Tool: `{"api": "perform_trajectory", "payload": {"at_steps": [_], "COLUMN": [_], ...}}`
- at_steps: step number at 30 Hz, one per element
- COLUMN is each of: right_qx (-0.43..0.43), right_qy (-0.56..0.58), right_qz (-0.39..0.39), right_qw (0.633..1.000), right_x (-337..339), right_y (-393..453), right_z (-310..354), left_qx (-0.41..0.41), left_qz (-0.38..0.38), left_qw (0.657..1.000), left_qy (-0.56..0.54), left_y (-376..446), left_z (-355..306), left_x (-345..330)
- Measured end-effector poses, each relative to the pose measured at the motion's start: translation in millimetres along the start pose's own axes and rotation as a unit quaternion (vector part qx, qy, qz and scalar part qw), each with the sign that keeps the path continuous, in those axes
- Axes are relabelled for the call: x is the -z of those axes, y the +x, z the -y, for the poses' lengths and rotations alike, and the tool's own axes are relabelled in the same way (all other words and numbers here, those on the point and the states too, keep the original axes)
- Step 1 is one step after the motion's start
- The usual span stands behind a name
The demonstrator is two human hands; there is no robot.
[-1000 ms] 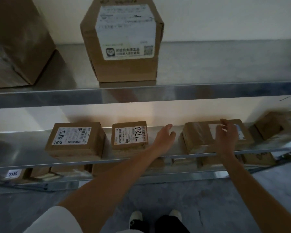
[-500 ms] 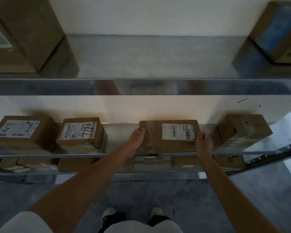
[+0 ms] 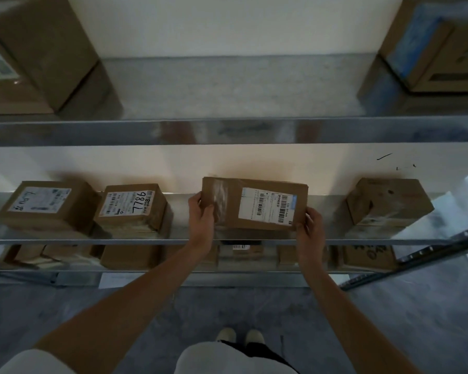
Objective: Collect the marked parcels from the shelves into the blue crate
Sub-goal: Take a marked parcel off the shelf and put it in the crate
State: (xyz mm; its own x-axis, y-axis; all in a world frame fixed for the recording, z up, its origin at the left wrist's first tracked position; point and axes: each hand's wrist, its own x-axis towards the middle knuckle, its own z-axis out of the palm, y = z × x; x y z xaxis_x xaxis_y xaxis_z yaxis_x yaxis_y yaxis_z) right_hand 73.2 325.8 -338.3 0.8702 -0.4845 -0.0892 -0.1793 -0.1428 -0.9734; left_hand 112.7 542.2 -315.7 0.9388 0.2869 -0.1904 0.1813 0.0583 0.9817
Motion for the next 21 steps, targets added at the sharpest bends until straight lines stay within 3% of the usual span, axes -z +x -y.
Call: {"api": "perform_trajectory", "payload": {"at_steps": [5, 11, 21], "right_qx": [0.01, -0.032, -0.075], "right_qy": [-0.019, -0.104, -0.1], "right_qz": [-0.008, 0.046, 0.091], "right_qw": [1.0, 0.993, 0.988], "right_x": [-0.4, -22.0, -47.8], "right_y": [3.7, 12.3, -3.7], "right_z": [9.3, 19.8, 15.1], "left_qx": [-0.011, 0.049, 0.009], "left_qz": [0.011, 0.029, 0.047], "left_qw": [0.998, 0.987, 0.963], "left_qy": [0.059, 0.148, 0.264], "left_y": [5.3, 32.7, 42.2], "left_z": [-3.1, 3.3, 13.5], "left_x": [7.2, 41.1, 60.3]}}
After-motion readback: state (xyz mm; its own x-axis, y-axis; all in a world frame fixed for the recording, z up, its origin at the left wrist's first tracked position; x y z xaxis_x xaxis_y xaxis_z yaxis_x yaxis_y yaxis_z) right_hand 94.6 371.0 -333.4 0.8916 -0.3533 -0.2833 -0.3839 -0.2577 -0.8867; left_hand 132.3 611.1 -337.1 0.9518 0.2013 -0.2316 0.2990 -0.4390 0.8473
